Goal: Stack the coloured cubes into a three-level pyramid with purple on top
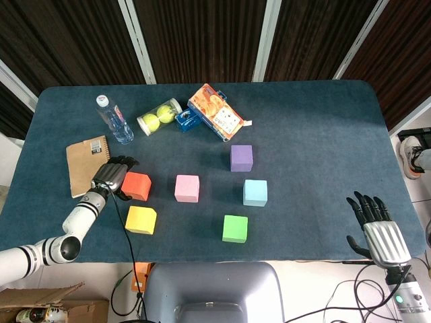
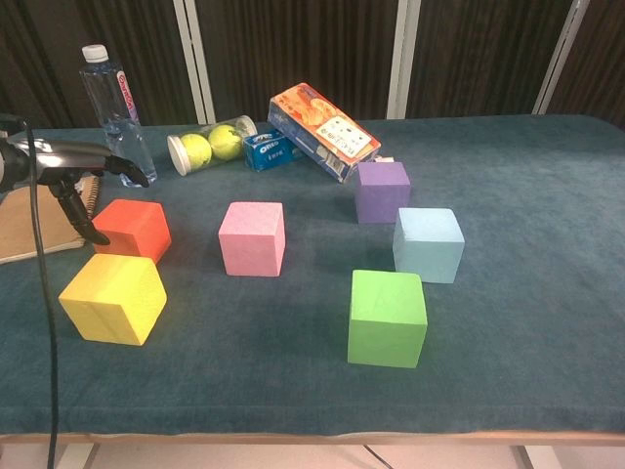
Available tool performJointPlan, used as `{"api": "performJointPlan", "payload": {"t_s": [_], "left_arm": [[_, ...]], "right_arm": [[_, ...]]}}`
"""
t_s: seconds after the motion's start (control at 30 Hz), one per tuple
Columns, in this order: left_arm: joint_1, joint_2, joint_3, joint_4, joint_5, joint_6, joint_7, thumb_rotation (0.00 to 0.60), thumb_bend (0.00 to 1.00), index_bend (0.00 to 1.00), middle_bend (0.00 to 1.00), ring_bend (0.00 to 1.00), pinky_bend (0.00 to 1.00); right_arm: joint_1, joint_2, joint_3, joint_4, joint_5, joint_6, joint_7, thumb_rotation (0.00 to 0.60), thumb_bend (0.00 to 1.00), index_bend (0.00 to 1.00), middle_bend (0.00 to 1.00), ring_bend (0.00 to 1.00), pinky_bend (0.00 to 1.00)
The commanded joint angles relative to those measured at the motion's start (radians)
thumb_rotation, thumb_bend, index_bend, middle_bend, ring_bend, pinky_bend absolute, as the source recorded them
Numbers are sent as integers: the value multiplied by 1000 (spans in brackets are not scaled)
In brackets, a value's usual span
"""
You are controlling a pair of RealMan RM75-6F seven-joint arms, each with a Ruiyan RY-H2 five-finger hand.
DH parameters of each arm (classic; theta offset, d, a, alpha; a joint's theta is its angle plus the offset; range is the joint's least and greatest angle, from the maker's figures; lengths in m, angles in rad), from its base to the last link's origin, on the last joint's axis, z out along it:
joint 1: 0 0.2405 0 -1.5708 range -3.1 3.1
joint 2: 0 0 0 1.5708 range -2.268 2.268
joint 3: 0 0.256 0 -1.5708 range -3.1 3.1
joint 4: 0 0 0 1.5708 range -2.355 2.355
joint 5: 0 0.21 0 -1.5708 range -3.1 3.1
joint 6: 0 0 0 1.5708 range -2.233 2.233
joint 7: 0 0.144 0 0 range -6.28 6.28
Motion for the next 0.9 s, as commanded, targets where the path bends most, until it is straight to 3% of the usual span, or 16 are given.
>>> {"api": "performJointPlan", "payload": {"t_s": [0.03, 0.6, 0.9], "left_arm": [[-4, -9, 4, 5, -4, 1, 2, 600, 165, 208, 94, 0, 82], [-33, -65, 9, 95, -24, -43, -19, 600, 191, 396, 94, 0, 82], [-28, -39, -22, 50, -24, -32, -70, 600, 224, 488, 106, 0, 82]], "right_arm": [[-1, 0, -2, -1, -2, 1, -1, 600, 252, 0, 0, 0, 0], [-10, 16, -8, 6, -17, 19, 33, 600, 252, 0, 0, 0, 0], [-10, 15, -10, 3, -19, 16, 28, 600, 251, 0, 0, 0, 0]]}}
